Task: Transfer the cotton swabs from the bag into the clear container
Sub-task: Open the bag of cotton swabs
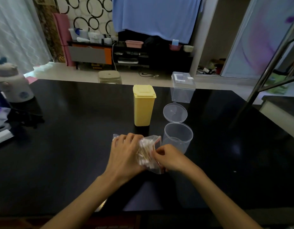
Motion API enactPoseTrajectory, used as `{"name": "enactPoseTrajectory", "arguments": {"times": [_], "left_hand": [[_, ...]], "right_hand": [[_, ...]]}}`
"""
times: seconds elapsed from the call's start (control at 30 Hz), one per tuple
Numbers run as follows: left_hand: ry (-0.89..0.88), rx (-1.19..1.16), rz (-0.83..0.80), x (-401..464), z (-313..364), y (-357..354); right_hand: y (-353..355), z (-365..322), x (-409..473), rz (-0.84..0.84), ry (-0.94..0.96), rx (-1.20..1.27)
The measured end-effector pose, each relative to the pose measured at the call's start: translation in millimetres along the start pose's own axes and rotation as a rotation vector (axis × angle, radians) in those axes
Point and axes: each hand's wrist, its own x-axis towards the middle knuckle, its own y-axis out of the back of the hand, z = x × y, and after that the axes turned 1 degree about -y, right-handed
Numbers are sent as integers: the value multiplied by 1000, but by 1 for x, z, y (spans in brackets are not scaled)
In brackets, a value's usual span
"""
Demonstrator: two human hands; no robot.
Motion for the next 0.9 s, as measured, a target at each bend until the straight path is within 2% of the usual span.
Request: {"name": "enactPoseTrajectory", "arguments": {"times": [0.17, 0.23, 0.37, 0.47, 0.67, 0.77, 0.9], "left_hand": [[29, -55, -65, 3, -5, 0], [17, -85, -83, 5, -7, 1], [-36, -89, -126, 1, -10, 2], [-23, -118, -180, 2, -11, 4], [92, -365, -469, 11, -15, 16], [185, -451, -439, 13, -9, 22], [175, -368, -364, 12, -5, 16]], "right_hand": [[-3, -4, 4, -15, 31, 122], [-3, -6, 2, -76, 30, 189], [-4, -8, 0, -205, 6, 130], [-3, -10, 0, -201, 1, 130], [-7, -12, -5, -193, 76, 120], [-5, -10, -5, -208, 100, 185], [-6, -4, 2, -227, 81, 245]]}}
